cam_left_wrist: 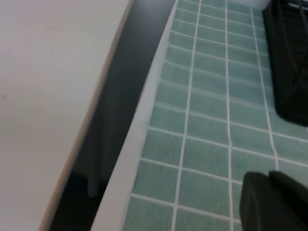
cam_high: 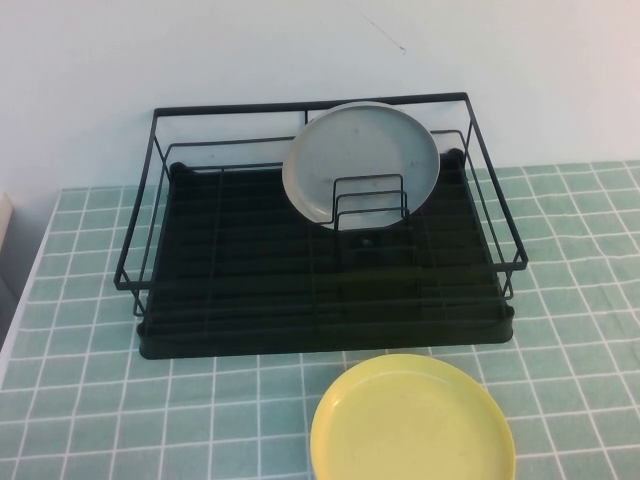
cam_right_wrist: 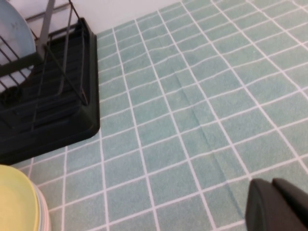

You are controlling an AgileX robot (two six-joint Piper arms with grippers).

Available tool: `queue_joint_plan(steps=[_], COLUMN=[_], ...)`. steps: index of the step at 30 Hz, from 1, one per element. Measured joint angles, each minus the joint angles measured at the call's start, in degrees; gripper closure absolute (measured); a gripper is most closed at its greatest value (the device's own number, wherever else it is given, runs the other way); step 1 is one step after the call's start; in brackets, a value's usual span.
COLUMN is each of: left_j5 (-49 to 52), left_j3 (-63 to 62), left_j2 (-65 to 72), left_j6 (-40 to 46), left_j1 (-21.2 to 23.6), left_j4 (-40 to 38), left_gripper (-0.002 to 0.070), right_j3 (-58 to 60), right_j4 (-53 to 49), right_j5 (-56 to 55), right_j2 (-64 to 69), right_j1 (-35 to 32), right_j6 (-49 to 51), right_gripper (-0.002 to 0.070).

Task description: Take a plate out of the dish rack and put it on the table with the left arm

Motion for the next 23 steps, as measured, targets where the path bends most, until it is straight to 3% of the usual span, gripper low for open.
queue_joint_plan(steps=[13, 23], left_j5=[-5.01, -5.35], left_j3=[0.93, 1.06], left_j2=[-0.14, -0.14], left_j6=[1.78, 2.4], left_j1=[-8.52, -10.77], left_j4=[4.12, 4.39], left_gripper=[0.0677, 0.0677], right_j3=[0.0, 0.0], right_j4=[0.12, 0.12], right_j5=[0.0, 0.0], right_j2=[0.0, 0.0], right_j1=[0.0, 0.0], right_j6=[0.03, 0.13], right_gripper=[0.0678, 0.0678])
